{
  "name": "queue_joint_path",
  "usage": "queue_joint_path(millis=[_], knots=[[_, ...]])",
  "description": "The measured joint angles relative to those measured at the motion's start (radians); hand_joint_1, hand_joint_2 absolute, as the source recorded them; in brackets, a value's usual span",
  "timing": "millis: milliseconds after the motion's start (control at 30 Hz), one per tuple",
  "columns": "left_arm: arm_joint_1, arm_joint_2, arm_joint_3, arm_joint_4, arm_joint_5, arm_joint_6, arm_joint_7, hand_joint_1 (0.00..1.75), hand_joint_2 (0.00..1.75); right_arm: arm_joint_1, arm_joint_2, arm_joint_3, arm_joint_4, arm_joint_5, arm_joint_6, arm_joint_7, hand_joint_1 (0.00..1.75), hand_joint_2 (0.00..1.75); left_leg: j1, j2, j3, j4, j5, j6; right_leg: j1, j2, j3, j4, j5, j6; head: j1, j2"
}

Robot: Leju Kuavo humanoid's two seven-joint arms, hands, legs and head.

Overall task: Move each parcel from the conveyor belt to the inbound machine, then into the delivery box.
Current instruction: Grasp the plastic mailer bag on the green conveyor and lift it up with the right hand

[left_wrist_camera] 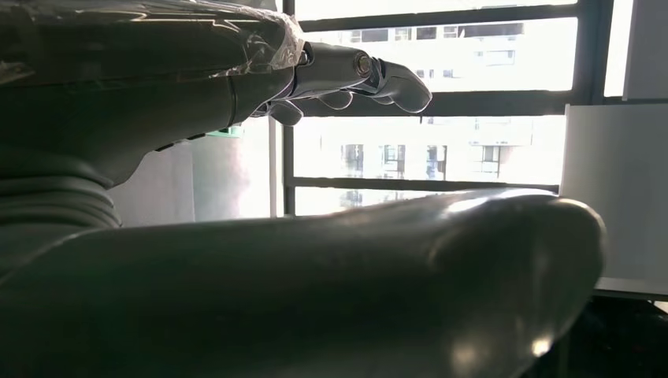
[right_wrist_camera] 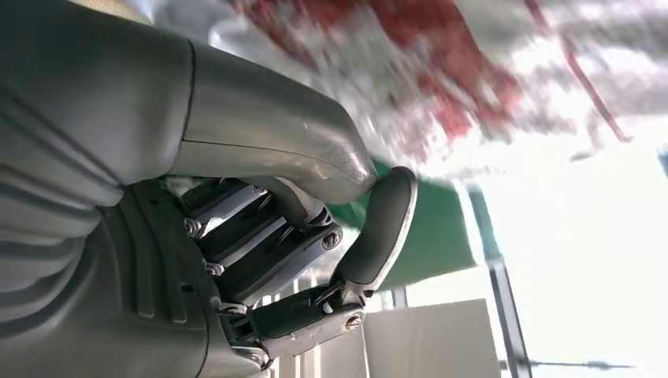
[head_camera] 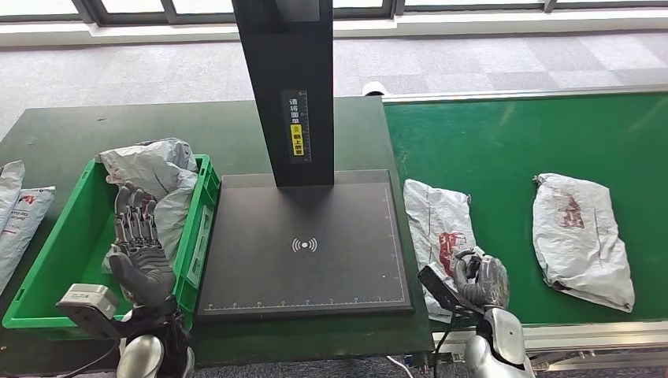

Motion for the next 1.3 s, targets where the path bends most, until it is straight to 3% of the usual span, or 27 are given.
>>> queue_joint_path(millis=[133, 333, 367, 467, 500, 700, 1067, 1300], knots=[[0.004, 0.000, 0.000, -0.001, 0.000, 0.004, -0.002, 0.00, 0.00, 0.050, 0.012, 0.000, -0.154, -0.104, -0.071, -0.078, 1.75, 1.75, 0.000, 0.000, 0.000, 0.000, 0.000, 0.000, 0.000, 0.000, 0.000, 0.000, 0.000, 0.000, 0.000, 0.000], [0.004, 0.000, 0.000, -0.001, 0.000, 0.010, -0.002, 0.00, 0.00, 0.101, 0.022, 0.000, -0.280, -0.133, -0.078, -0.101, 1.75, 1.75, 0.000, 0.000, 0.000, 0.000, 0.000, 0.000, 0.000, 0.000, 0.000, 0.000, 0.000, 0.000, 0.000, 0.000], [0.004, 0.000, 0.000, -0.001, 0.000, 0.011, -0.002, 0.00, 0.00, 0.105, 0.023, 0.000, -0.289, -0.134, -0.078, -0.101, 1.58, 1.75, 0.000, 0.000, 0.000, 0.000, 0.000, 0.000, 0.000, 0.000, 0.000, 0.000, 0.000, 0.000, 0.000, 0.000], [0.004, 0.000, 0.000, -0.001, 0.000, 0.012, -0.002, 0.00, 0.00, 0.113, 0.025, 0.000, -0.306, -0.131, -0.076, -0.097, 0.27, 1.75, 0.000, 0.000, 0.000, 0.000, 0.000, 0.000, 0.000, 0.000, 0.000, 0.000, 0.000, 0.000, 0.000, 0.000], [0.004, 0.000, 0.000, -0.001, 0.000, 0.012, -0.002, 0.00, 0.00, 0.114, 0.025, 0.000, -0.308, -0.122, -0.072, -0.086, 0.00, 1.75, 0.000, 0.000, 0.000, 0.000, 0.000, 0.000, 0.000, 0.000, 0.000, 0.000, 0.000, 0.000, 0.000, 0.000], [0.002, 0.000, 0.000, -0.001, 0.000, 0.015, -0.002, 0.00, 0.00, 0.096, 0.023, -0.008, -0.263, 0.040, -0.008, 0.084, 0.00, 1.75, 0.000, 0.000, 0.000, 0.000, 0.000, 0.000, 0.000, 0.000, 0.000, 0.000, 0.000, 0.000, 0.000, 0.000], [0.002, 0.000, 0.000, -0.001, 0.000, 0.018, -0.002, 0.00, 0.00, 0.079, 0.017, -0.011, -0.202, 0.069, 0.002, 0.112, 0.00, 1.75, 0.000, 0.000, 0.000, 0.000, 0.000, 0.000, 0.000, 0.000, -0.001, 0.000, 0.000, 0.000, 0.000, 0.000], [0.001, 0.000, 0.000, -0.001, 0.000, 0.017, -0.001, 0.00, 0.00, 0.047, 0.008, -0.020, -0.118, 0.124, 0.051, 0.187, 0.00, 1.75, 0.000, 0.000, 0.000, 0.000, 0.000, 0.000, 0.000, 0.000, 0.000, 0.000, 0.000, 0.000, 0.000, 0.000]])
